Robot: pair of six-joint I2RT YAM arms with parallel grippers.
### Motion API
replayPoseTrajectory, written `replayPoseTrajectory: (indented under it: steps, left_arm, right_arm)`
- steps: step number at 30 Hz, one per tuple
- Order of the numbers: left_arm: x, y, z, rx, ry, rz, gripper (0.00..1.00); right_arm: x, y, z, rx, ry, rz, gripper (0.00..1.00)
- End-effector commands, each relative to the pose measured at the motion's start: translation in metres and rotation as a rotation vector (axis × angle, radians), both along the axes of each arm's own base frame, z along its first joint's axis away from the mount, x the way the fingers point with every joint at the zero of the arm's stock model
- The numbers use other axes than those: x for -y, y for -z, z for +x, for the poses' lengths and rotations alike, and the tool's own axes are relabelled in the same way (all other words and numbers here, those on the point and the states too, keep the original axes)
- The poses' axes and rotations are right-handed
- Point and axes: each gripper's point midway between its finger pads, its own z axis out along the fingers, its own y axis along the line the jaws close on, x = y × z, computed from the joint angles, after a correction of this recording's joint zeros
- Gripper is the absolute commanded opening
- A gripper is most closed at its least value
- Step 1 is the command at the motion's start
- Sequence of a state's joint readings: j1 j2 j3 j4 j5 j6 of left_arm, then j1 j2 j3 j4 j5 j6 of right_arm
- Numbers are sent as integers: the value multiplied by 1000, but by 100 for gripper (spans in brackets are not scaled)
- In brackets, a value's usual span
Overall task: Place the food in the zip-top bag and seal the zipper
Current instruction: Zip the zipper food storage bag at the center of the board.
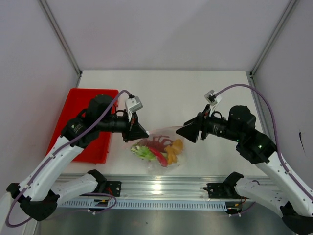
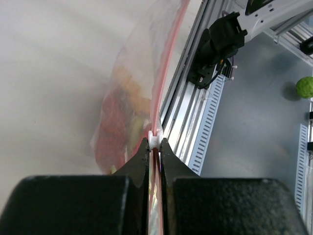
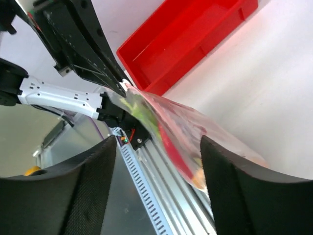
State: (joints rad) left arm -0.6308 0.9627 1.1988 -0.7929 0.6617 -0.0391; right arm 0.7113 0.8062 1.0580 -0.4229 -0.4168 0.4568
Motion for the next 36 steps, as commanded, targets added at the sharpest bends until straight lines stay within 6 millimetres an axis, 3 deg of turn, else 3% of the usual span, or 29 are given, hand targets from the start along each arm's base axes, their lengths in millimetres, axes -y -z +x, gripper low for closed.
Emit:
replayPoseTrajectory:
  steps: [1, 5, 7, 12, 19, 31, 36]
  left_arm:
    - [4, -42, -1, 98, 48, -70, 0]
    - [5, -47, -2, 99, 83, -54, 1]
    - [5, -53, -7, 112, 106, -69, 1]
    - [7, -62, -13, 104, 143, -89, 1]
    - [10, -63, -18, 90, 174, -89, 1]
    - [9, -54, -20, 69, 164, -75, 1]
    - [10, -55, -21, 69, 172, -79, 1]
  right_arm:
    - [7, -19, -3, 125, -34, -60, 73]
    - [-1, -24, 1, 157, -101, -136, 77]
    - [-7, -16, 9, 135, -116, -182, 79]
    - [-12, -28, 20, 184, -135, -229, 83]
    - [-27, -37, 4, 214, -289, -242, 85]
    - [-46, -10, -11, 217, -410, -331, 84]
    - [-57, -2, -15, 206, -456, -345, 78]
